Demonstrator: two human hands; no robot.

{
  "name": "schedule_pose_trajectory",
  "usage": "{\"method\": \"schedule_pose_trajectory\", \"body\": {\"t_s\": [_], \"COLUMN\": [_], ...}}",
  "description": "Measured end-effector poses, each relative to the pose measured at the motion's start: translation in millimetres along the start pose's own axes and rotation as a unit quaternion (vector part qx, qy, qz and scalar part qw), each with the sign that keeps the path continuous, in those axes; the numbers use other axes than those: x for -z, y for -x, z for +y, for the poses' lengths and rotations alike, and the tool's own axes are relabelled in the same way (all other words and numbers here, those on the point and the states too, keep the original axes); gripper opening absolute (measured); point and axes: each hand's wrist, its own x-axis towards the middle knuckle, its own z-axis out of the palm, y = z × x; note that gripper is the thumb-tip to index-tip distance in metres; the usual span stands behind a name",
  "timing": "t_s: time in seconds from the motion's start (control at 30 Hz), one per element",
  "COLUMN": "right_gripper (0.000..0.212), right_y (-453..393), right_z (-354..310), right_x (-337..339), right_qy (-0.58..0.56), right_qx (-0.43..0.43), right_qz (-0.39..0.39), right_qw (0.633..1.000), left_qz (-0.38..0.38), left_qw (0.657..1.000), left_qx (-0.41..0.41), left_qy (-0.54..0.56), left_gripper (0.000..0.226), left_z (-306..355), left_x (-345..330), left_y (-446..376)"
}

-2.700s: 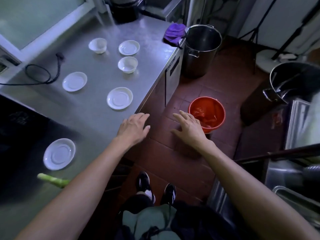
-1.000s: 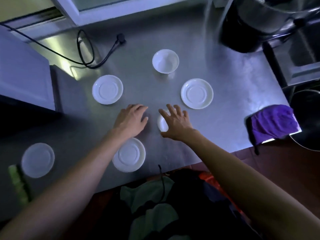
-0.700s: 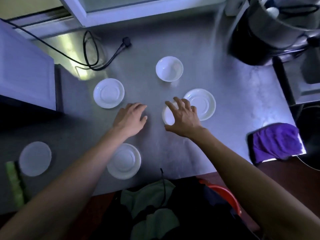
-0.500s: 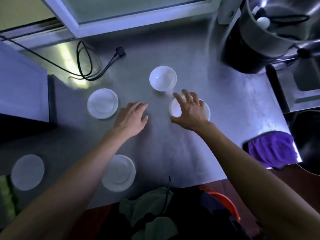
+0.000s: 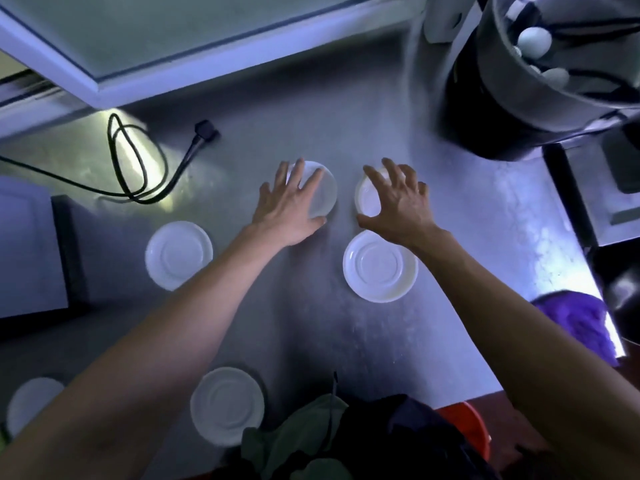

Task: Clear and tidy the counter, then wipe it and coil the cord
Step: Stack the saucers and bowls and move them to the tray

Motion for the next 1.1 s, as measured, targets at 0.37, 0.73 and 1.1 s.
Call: {"method": "schedule_pose_trajectory", "body": {"t_s": [0.37,0.73,1.1], "right_gripper": [0.093,0.096,0.096], "right_y": [-17,25,101], "right_z": [0,-34,-108], "right_x": [-6,2,-26], "right_qy": [-0.005,-0.006,0.007], "right_qx": [0.011,0.037,0.133], "right_qz": [0.001,-0.008,-0.023], "right_qw": [1.000,0.999,0.991], "left_qz": [-0.018,0.013,0.051], "left_qw": [0.999,0.997,0.987], "left_qx": [0.007,0.060,0.131], "left_qy": [0.037,0.046,0.074], "left_gripper": [0.103,0.095,0.097], "left_z": [0,-16,-44], "left_x": [-9,-14,-43], "left_y": [-27,57,179]}}
